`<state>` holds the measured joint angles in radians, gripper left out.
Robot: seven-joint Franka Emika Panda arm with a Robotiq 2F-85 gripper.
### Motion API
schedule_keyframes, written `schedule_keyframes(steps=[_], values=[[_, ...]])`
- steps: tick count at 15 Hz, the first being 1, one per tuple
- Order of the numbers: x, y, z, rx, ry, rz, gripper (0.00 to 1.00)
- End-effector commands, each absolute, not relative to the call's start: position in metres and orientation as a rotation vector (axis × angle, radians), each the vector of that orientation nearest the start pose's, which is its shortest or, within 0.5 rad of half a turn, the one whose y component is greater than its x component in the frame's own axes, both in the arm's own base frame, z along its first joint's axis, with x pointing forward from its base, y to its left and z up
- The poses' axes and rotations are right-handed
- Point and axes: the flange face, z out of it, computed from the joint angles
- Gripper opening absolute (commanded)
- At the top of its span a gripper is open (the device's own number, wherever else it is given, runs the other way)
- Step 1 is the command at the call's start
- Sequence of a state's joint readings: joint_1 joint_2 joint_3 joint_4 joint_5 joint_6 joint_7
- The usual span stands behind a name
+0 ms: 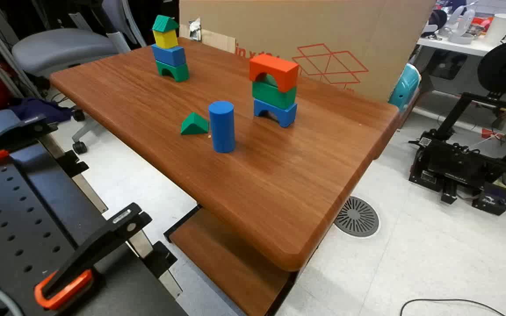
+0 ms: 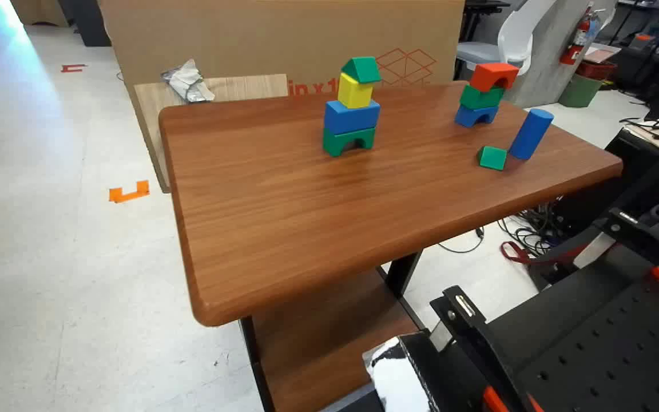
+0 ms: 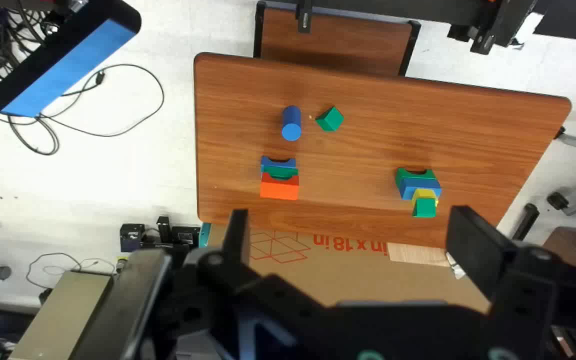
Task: Pick up the blue block and place it on the orange block
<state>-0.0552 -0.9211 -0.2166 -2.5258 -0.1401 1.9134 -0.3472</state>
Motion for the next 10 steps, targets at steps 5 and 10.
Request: schedule_keyframes(steps=[5, 10], values=[[0.2891, -0.1083, 0.5784, -3.144, -0.253, -0.476, 1.00], [0.2891, -0.1083, 0.5784, -3.144, -0.253, -0.476, 1.00]])
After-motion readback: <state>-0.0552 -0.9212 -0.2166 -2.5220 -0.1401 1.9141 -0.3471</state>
